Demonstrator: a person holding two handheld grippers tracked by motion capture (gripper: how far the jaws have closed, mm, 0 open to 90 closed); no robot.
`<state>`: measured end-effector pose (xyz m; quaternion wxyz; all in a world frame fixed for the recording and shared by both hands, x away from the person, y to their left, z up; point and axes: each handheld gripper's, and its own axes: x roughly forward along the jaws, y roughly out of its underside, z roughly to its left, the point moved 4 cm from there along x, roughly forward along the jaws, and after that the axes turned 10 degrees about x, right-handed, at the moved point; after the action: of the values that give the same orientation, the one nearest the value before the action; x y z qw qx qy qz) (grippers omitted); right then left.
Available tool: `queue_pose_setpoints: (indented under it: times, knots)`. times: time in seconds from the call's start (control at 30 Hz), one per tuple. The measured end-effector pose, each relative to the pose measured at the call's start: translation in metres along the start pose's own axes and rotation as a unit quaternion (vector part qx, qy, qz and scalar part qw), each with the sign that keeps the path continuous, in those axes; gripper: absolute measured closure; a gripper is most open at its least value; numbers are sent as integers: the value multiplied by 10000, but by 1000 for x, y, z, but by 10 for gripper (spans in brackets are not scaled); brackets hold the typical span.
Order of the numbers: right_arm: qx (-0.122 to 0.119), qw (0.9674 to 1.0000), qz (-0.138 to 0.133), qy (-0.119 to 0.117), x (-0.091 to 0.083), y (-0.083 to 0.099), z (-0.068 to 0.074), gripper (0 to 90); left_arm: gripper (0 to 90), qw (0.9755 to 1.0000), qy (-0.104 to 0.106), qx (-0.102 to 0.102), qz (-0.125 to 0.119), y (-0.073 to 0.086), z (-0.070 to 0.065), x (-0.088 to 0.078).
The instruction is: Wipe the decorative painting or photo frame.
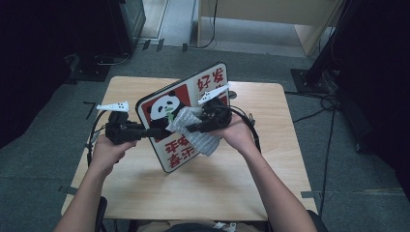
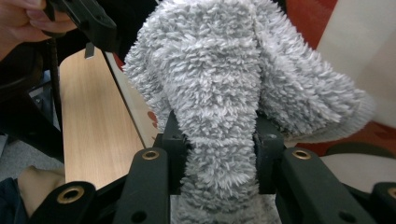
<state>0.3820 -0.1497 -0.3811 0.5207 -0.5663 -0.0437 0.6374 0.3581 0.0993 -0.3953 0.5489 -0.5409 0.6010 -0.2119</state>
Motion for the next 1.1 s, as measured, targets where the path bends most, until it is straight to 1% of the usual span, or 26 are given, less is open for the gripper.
queue_pose_setpoints:
  times: [0.17,0.23,0.33,0.73,1.1]
  knots:
    - [17,10000,-4,-46,4,6,-2,659,720,10000,-2,-2,3,0,0,0]
    - [52,10000,34,-50,5,8,-3,659,719,10000,0,-1,3,0,0,0]
    - [37,10000,45,-65,8,11,-4,659,719,10000,6,-10,1,0,0,0]
    - [143,9998,88,-106,17,24,-8,658,719,10000,-2,-9,-1,0,0,0]
    - [189,9996,195,-67,26,39,-11,657,719,10000,-11,1,18,0,-1,0]
